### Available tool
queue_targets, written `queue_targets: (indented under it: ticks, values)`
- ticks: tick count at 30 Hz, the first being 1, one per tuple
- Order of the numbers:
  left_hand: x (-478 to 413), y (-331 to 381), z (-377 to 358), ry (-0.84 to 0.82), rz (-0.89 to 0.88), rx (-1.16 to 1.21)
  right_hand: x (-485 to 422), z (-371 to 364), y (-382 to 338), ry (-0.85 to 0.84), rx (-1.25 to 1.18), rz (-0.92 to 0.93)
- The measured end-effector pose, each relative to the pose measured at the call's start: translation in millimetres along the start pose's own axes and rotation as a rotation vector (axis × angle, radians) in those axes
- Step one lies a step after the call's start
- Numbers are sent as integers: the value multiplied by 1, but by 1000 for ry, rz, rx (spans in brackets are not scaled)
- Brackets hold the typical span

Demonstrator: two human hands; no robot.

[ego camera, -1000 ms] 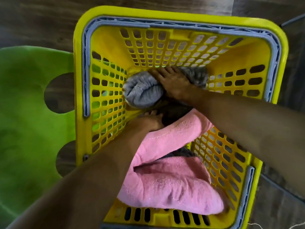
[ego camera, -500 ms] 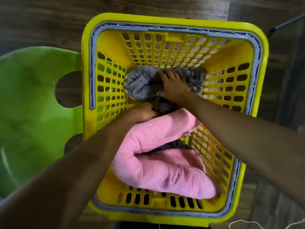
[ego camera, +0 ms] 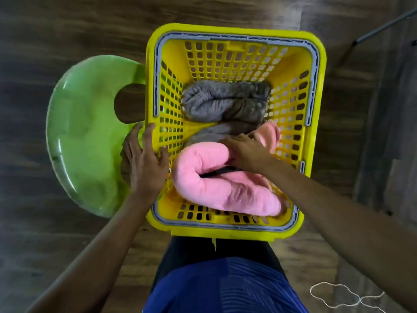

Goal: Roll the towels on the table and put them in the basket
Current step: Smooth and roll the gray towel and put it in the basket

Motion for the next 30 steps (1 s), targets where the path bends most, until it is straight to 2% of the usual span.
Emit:
queue_targets:
  ticks: [2,5,10,15,20,28,30]
  values:
    - [6,-15,-11,-88,75,40,8,-1,-8,20,-32,-39]
    - [15,-19,-23,-145,63,109,26,-13,-24,-74,-95,-78]
    - [16,-21,-26,-123,32,267,63,-50,-46,-210,-67,-89]
    - [16,-23,-27,-103,17,305,62,-64,-51,18,-27,-141]
    - [15,-21,-26,-107,28,353,54,-48,-46,67,-92,-147]
    - [15,-22,-25,-134,54,346,11,69,-25,346,9,-165]
    - [11,-20,-23,-88,47,284,-20,92,-13,409,75,-179]
Point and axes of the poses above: each hand's wrist, its own x-axis away from the middle knuckle, its own z-axis out of the back of the hand, y = z × x, the point moved 6 cm from there along -x, towards the middle knuckle, and after that the axes turned 3 degrees about x, right-handed, at the moved point
